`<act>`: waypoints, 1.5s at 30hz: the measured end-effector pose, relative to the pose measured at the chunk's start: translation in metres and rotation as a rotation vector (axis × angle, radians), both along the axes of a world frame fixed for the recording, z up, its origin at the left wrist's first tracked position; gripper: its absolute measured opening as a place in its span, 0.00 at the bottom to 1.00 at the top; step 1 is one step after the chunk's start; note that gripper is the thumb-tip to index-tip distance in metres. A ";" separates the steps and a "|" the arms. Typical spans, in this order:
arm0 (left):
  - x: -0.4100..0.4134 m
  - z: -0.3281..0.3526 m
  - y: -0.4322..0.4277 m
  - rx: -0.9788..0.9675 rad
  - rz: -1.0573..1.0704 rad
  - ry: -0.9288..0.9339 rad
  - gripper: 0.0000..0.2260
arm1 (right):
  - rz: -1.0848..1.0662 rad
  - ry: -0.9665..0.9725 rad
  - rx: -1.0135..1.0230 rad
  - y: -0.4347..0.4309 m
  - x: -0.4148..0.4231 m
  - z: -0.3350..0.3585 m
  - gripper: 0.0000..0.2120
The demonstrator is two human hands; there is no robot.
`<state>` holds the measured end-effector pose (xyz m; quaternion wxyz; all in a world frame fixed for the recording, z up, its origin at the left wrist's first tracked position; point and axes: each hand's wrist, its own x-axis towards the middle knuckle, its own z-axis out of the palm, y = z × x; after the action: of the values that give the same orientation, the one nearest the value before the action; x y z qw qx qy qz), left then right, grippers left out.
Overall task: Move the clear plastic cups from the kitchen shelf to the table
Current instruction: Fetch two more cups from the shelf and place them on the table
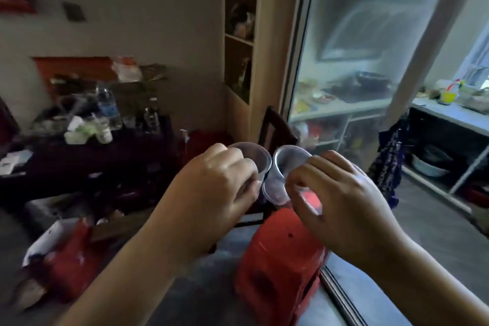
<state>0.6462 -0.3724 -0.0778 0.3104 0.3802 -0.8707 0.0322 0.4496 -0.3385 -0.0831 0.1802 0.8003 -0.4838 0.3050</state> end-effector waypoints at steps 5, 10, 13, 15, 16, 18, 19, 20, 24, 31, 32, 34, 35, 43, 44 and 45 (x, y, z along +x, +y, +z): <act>0.064 -0.027 -0.033 0.043 0.193 0.006 0.10 | 0.130 0.032 0.105 -0.070 0.056 -0.026 0.05; 0.104 -0.050 -0.090 0.073 0.336 -0.002 0.10 | 0.269 0.027 0.141 -0.147 0.098 -0.051 0.06; 0.116 -0.060 -0.134 0.075 0.402 -0.032 0.09 | 0.336 0.010 0.162 -0.202 0.110 -0.061 0.06; 0.123 -0.062 -0.166 0.078 0.438 -0.066 0.10 | 0.351 -0.009 0.168 -0.239 0.114 -0.064 0.05; 0.128 -0.061 -0.182 0.078 0.456 -0.088 0.10 | 0.358 -0.019 0.174 -0.257 0.116 -0.065 0.04; 0.137 -0.061 -0.213 0.083 0.481 -0.120 0.10 | 0.382 -0.029 0.191 -0.293 0.124 -0.065 0.03; 0.142 -0.062 -0.228 0.086 0.493 -0.129 0.09 | 0.400 -0.027 0.201 -0.310 0.129 -0.065 0.03; 0.149 -0.063 -0.240 0.086 0.509 -0.133 0.09 | 0.420 -0.021 0.215 -0.326 0.136 -0.067 0.02; 0.179 -0.075 -0.276 0.111 0.576 -0.105 0.09 | 0.519 0.011 0.288 -0.381 0.175 -0.078 0.03; 0.235 -0.104 -0.333 0.170 0.689 -0.070 0.09 | 0.651 0.032 0.379 -0.460 0.242 -0.105 0.06; 0.243 -0.111 -0.344 0.180 0.689 -0.066 0.09 | 0.665 0.033 0.386 -0.472 0.250 -0.111 0.07; 0.258 -0.126 -0.368 0.205 0.685 -0.066 0.09 | 0.687 0.030 0.394 -0.498 0.263 -0.124 0.07; 0.265 -0.134 -0.383 0.219 0.681 -0.070 0.09 | 0.693 0.028 0.401 -0.512 0.269 -0.131 0.06; 0.325 -0.192 -0.526 0.237 0.558 -0.032 0.07 | 0.587 0.071 0.412 -0.639 0.314 -0.175 0.04; 0.332 -0.198 -0.544 0.250 0.541 -0.033 0.06 | 0.564 0.048 0.432 -0.654 0.320 -0.180 0.04; 0.338 -0.204 -0.562 0.261 0.525 -0.039 0.05 | 0.539 0.027 0.446 -0.669 0.326 -0.185 0.05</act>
<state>0.9841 -0.9347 -0.2817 0.2229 0.6284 -0.7453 0.0063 0.7752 -1.0079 -0.2684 -0.0798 0.9229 -0.3074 0.2178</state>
